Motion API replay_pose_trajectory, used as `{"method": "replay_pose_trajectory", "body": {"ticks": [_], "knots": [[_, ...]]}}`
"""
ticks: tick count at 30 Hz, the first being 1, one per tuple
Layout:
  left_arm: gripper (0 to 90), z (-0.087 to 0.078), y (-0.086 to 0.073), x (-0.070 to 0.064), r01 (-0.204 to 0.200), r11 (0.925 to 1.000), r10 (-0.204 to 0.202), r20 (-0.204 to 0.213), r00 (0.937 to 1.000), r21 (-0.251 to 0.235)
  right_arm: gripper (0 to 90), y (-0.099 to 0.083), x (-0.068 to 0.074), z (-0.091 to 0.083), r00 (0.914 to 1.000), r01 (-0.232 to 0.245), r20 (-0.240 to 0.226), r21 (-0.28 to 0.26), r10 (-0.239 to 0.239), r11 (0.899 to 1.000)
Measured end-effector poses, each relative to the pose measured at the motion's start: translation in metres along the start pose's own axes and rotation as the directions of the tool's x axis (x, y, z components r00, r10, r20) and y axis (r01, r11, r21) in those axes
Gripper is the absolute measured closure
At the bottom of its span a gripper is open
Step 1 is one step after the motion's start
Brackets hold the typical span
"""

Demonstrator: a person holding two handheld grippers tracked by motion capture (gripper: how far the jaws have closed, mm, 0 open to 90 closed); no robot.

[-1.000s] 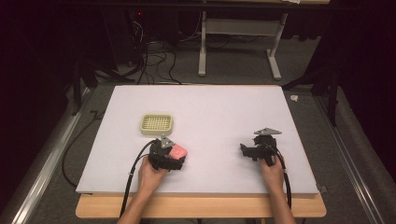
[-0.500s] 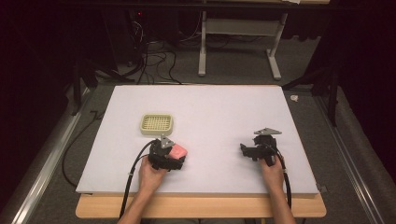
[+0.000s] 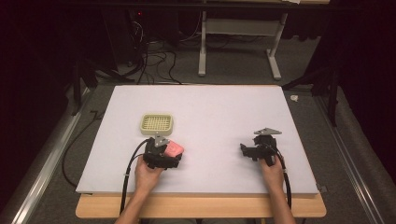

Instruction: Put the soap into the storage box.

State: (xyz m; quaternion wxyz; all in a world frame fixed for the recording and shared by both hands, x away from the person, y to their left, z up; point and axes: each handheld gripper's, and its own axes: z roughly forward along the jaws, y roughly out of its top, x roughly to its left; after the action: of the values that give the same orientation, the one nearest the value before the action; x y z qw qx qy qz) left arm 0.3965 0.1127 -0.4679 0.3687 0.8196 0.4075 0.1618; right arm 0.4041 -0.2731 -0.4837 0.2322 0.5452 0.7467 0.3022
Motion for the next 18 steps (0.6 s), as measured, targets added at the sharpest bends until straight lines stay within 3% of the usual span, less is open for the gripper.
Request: {"method": "replay_pose_trajectory", "body": {"ticks": [18], "knots": [[13.9, -0.025, -0.002, 0.021, 0.068, 0.9972, -0.069, -0.027, 0.9973, -0.03, 14.5, 0.0, 0.0, 0.0, 1.0, 0.0, 0.0, 0.0, 0.0, 1.0]]}}
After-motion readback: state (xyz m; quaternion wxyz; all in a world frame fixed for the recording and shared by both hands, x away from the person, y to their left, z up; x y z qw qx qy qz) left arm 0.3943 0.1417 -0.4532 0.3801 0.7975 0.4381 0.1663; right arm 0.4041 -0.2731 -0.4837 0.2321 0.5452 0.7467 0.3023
